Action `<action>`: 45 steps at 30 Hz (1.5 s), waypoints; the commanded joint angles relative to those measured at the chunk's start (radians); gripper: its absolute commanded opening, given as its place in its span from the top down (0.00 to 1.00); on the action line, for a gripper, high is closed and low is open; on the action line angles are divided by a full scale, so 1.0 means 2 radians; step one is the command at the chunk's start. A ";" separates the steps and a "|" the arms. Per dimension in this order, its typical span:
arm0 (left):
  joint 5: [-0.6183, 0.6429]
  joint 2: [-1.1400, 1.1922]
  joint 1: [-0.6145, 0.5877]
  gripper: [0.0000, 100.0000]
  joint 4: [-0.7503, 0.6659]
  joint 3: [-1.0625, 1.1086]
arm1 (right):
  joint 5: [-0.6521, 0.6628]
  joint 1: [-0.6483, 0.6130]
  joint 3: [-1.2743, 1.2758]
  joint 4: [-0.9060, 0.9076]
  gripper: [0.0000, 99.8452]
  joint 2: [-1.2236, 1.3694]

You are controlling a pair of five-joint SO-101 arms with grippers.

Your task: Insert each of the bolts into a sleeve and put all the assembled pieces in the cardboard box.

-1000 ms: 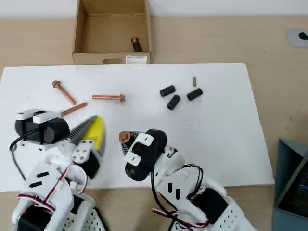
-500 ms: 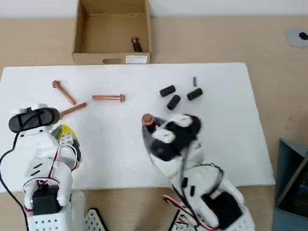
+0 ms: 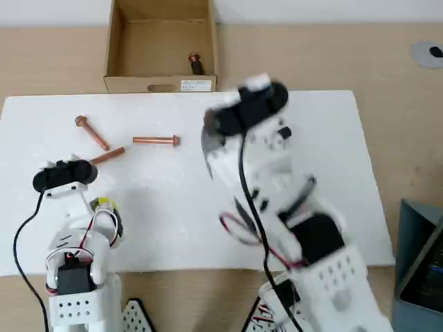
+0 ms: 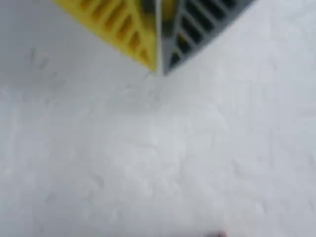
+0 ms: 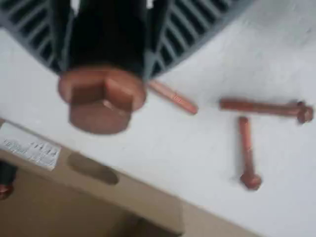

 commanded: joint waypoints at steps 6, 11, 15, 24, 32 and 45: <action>-0.002 -0.002 0.000 1.00 0.000 0.002 | 0.020 0.036 -0.155 -0.081 0.99 0.213; -0.001 -0.002 0.000 1.00 0.000 0.002 | 0.057 0.049 -0.235 -0.153 0.99 0.343; -0.001 -0.002 -0.001 1.00 0.000 0.001 | 0.087 0.054 -0.312 -0.196 0.99 0.441; 0.000 -0.002 -0.001 1.00 0.000 0.001 | 0.144 0.054 -0.498 -0.231 0.99 0.647; 0.000 -0.002 -0.001 1.00 0.000 0.001 | 0.226 0.054 -0.665 -0.231 0.99 0.815; 0.000 -0.002 -0.001 1.00 0.000 0.001 | 0.290 0.053 -0.826 -0.199 0.89 0.967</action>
